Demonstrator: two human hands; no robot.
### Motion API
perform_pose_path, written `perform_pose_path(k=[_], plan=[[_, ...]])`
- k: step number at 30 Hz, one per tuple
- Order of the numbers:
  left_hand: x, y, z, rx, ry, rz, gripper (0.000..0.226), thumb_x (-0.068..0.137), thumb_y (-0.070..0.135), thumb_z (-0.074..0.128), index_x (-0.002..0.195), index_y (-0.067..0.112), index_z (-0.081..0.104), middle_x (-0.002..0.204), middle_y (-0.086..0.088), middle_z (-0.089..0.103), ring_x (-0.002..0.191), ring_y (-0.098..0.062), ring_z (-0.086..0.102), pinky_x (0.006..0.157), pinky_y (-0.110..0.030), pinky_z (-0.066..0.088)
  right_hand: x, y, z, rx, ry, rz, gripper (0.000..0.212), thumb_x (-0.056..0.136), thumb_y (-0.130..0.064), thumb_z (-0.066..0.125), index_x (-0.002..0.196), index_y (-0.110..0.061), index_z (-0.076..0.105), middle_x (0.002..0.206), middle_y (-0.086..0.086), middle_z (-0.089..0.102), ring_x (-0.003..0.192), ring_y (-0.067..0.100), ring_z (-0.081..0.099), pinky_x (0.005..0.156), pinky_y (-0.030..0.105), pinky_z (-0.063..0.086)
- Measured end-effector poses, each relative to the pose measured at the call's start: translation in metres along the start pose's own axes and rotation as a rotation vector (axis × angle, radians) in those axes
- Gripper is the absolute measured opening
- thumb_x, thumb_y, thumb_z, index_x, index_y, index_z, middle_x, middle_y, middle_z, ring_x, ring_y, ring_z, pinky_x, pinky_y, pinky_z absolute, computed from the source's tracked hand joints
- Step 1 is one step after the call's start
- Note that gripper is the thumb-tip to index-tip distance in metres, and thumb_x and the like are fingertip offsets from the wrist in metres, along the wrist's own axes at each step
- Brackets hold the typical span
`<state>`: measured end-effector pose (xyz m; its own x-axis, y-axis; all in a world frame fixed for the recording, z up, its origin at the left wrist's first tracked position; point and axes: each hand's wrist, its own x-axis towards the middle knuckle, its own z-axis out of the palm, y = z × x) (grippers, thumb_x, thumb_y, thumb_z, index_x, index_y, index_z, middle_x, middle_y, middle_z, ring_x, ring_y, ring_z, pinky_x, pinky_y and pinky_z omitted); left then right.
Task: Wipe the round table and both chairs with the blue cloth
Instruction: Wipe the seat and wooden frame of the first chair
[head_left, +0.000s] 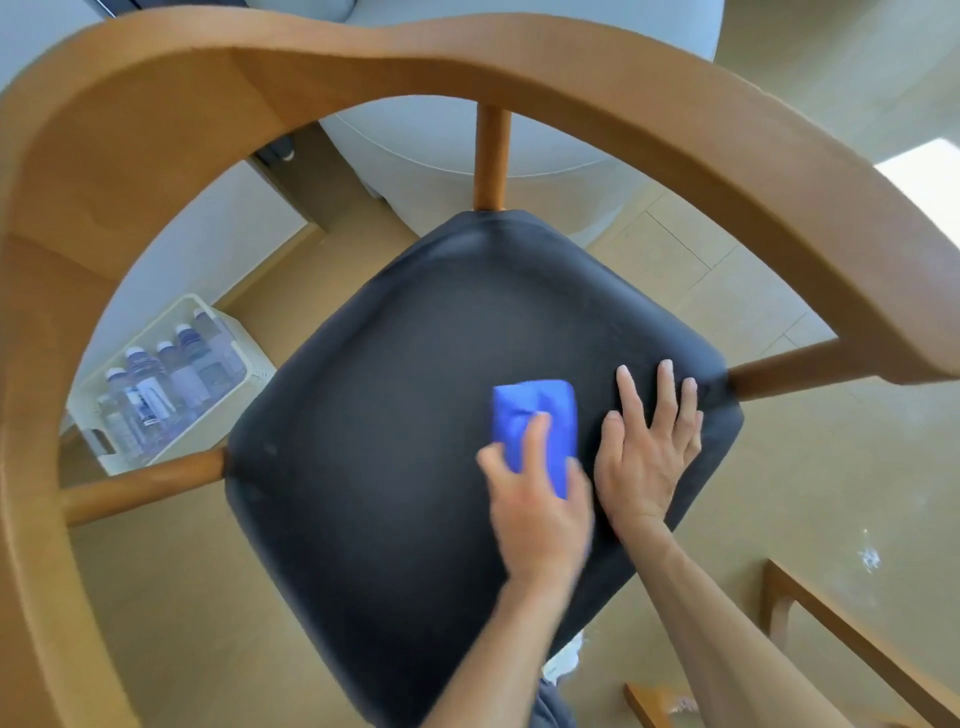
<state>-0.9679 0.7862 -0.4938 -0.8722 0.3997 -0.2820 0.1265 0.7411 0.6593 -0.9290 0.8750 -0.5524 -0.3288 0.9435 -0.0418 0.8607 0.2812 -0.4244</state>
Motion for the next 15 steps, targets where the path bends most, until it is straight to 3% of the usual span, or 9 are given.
perform_pose_path(k=[2, 5, 10, 15], plan=[[-0.015, 0.015, 0.017, -0.020, -0.077, 0.039, 0.048, 0.084, 0.035, 0.056, 0.127, 0.042, 0.038, 0.114, 0.004, 0.035, 0.088, -0.025, 0.057, 0.067, -0.032, 0.048, 0.003, 0.011, -0.008, 0.159, 0.017, 0.001, 0.053, 0.092, -0.030, 0.027, 0.134, -0.020, 0.057, 0.153, -0.003, 0.034, 0.143, 0.015, 0.018, 0.114, 0.026, 0.012], [-0.013, 0.009, 0.016, 0.065, -0.112, 0.098, 0.049, 0.085, 0.031, 0.059, 0.127, 0.041, 0.035, 0.115, 0.000, 0.036, 0.085, -0.026, 0.055, 0.062, -0.035, 0.049, 0.002, 0.023, -0.019, 0.224, -0.052, -0.054, 0.054, 0.092, -0.030, 0.025, 0.134, -0.021, 0.057, 0.153, -0.006, 0.034, 0.144, 0.010, 0.018, 0.105, 0.006, 0.001], [-0.003, -0.025, -0.025, 0.194, -0.148, 0.043, 0.047, 0.085, 0.032, 0.057, 0.125, 0.044, 0.037, 0.113, 0.005, 0.030, 0.084, -0.028, 0.054, 0.068, -0.039, 0.051, 0.000, 0.022, -0.025, 0.106, -0.133, -0.077, 0.049, 0.097, -0.027, 0.029, 0.141, -0.023, 0.048, 0.158, -0.006, 0.024, 0.148, 0.011, 0.009, 0.105, 0.005, -0.011], [0.003, -0.081, -0.085, 0.256, -0.001, -0.134, 0.044, 0.085, 0.033, 0.059, 0.126, 0.041, 0.042, 0.111, 0.009, 0.028, 0.080, -0.034, 0.058, 0.069, -0.031, 0.042, -0.001, 0.023, -0.029, 0.008, -0.193, -0.124, 0.051, 0.098, -0.030, 0.028, 0.147, -0.026, 0.038, 0.161, -0.007, 0.017, 0.149, 0.011, 0.001, 0.105, 0.008, -0.016]])
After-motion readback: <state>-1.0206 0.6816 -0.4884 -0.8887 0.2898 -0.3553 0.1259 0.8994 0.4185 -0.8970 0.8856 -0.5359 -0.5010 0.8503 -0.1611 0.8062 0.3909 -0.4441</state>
